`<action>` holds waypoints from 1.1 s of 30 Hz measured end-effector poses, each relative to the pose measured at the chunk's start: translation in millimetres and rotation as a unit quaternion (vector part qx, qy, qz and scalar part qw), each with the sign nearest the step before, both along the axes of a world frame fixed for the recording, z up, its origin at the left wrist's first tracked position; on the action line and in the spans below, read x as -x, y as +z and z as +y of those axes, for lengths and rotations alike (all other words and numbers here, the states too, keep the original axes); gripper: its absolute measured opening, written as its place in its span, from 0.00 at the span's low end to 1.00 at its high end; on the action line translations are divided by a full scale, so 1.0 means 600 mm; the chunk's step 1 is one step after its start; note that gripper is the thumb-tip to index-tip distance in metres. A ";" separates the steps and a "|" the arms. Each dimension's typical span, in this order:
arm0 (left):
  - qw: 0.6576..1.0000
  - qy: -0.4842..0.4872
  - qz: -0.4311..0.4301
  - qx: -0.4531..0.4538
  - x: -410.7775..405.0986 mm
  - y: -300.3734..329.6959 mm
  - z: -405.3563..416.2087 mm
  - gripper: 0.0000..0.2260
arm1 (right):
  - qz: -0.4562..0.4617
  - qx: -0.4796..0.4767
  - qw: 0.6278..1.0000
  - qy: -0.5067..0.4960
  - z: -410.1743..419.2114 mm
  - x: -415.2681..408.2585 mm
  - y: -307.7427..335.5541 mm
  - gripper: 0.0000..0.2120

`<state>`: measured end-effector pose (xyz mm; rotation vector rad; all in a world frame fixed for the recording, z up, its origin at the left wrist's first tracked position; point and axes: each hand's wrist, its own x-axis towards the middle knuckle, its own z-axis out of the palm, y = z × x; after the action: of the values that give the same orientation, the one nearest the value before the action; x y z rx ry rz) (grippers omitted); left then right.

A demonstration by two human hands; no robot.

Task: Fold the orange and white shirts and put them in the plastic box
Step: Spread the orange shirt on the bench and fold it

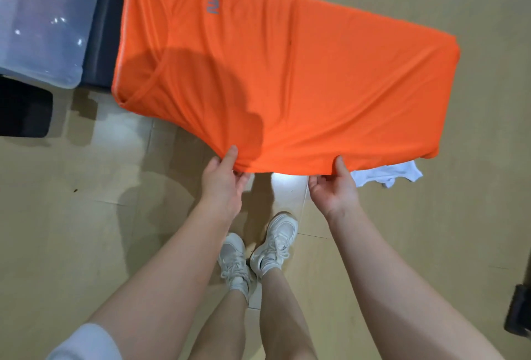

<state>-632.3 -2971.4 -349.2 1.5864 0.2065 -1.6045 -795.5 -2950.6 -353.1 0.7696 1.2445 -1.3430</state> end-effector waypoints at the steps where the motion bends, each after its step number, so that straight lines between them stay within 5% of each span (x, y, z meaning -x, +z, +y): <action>1: 1.000 0.005 -0.017 -0.011 0.000 0.015 -0.003 0.04 | 0.007 -0.021 1.000 -0.008 -0.003 0.009 0.011 0.05; 7: 0.988 0.021 -0.110 -0.110 -0.005 0.095 -0.031 0.07 | 0.071 -0.158 0.982 0.080 0.001 0.064 0.077 0.02; 13: 0.984 0.068 -0.082 -0.143 0.019 0.141 -0.125 0.07 | 0.181 -0.167 0.961 0.127 -0.074 0.093 0.146 0.09; 17: 0.984 0.081 -0.063 -0.147 0.050 0.143 -0.199 0.04 | 0.123 -0.137 0.980 0.079 -0.140 0.121 0.149 0.06; 20: 0.989 0.108 -0.031 -0.100 0.075 0.140 -0.245 0.05 | 0.112 -0.075 0.980 0.145 -0.168 0.134 0.142 0.05; 22: 0.994 0.050 -0.041 -0.083 0.090 0.132 -0.258 0.12 | 0.118 -0.088 0.974 0.174 -0.166 0.148 0.134 0.10; 26: 0.985 -0.120 -0.083 -0.089 0.136 0.121 -0.234 0.08 | 0.161 -0.170 0.963 0.130 -0.114 0.200 0.105 0.16; 31: 0.926 -0.359 -0.104 -0.055 0.237 0.128 -0.156 0.08 | 0.167 -0.262 0.935 0.174 -0.039 0.262 0.083 0.06; 33: 0.909 -0.402 -0.096 -0.053 0.280 0.121 -0.129 0.09 | 0.118 -0.230 0.945 0.200 -0.024 0.280 0.068 0.15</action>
<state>-800.1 -3048.9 -276.8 2.0482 -0.5498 -2.0328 -963.2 -2964.7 -312.4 0.6318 1.8346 -0.8330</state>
